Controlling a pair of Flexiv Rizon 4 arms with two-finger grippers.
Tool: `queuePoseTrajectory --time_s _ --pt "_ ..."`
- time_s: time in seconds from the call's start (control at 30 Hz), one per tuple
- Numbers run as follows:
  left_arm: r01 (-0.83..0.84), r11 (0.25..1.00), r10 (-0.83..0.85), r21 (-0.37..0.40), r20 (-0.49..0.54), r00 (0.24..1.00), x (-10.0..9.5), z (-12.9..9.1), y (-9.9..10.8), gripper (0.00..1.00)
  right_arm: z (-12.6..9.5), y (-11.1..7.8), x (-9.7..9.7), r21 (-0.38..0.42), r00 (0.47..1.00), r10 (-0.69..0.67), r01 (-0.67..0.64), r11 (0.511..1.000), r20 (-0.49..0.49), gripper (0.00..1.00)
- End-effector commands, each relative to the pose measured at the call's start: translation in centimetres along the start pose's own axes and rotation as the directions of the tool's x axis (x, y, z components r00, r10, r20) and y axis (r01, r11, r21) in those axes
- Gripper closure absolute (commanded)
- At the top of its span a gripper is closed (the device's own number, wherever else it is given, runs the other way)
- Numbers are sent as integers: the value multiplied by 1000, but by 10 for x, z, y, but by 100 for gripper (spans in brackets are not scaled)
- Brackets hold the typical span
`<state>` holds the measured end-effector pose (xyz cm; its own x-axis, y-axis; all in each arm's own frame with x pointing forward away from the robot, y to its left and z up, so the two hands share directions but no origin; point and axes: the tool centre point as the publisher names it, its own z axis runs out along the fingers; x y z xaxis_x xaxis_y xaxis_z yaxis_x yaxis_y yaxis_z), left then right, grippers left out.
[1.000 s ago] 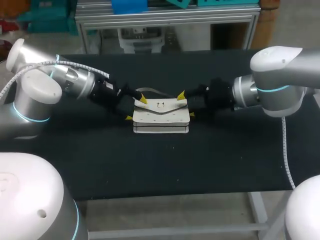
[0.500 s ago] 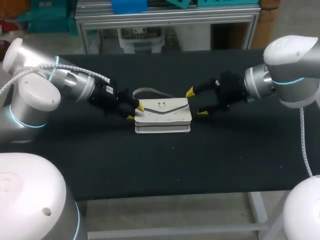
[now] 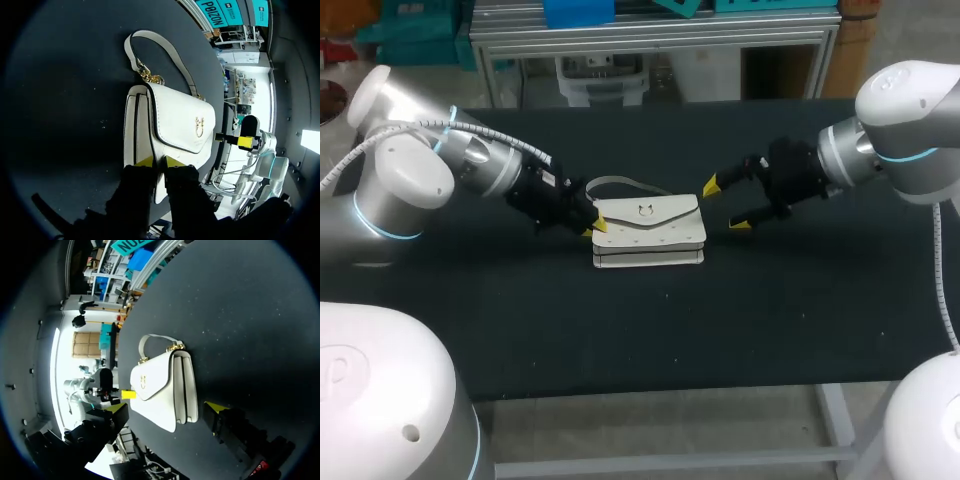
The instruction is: Pick up the bag, open it, inspect its contents, close it, and place it on the opposite side
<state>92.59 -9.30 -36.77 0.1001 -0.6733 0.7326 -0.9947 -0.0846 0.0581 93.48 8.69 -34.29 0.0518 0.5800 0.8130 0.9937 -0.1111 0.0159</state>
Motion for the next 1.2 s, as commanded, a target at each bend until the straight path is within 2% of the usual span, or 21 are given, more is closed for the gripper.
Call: queuePoseTrajectory --time_s 0.03,0.23,0.5,0.67,0.93,1.2 --pt "-3 1000 4 -21 7 1000 -2 3 -9 100 -4 1 -3 8 1000 -3 3 1000 12 0" --pt "-24 999 22 24 70 997 -6 -7 -15 100 -12 3 -9 -6 996 -21 21 1000 87 0" --pt "-38 997 28 67 145 989 -12 -31 -28 100 -31 6 -19 -8 986 -68 70 998 155 0" --pt "-54 996 42 69 166 985 -17 -40 -33 100 -41 8 -22 -13 983 -89 92 996 158 0" --pt "-10 999 1 53 153 988 -31 -38 -45 100 -44 8 -23 -19 983 -80 84 996 166 0" --pt "-10 999 2 51 154 988 -32 -38 -46 100 -46 8 -23 -31 983 -74 81 996 170 0"
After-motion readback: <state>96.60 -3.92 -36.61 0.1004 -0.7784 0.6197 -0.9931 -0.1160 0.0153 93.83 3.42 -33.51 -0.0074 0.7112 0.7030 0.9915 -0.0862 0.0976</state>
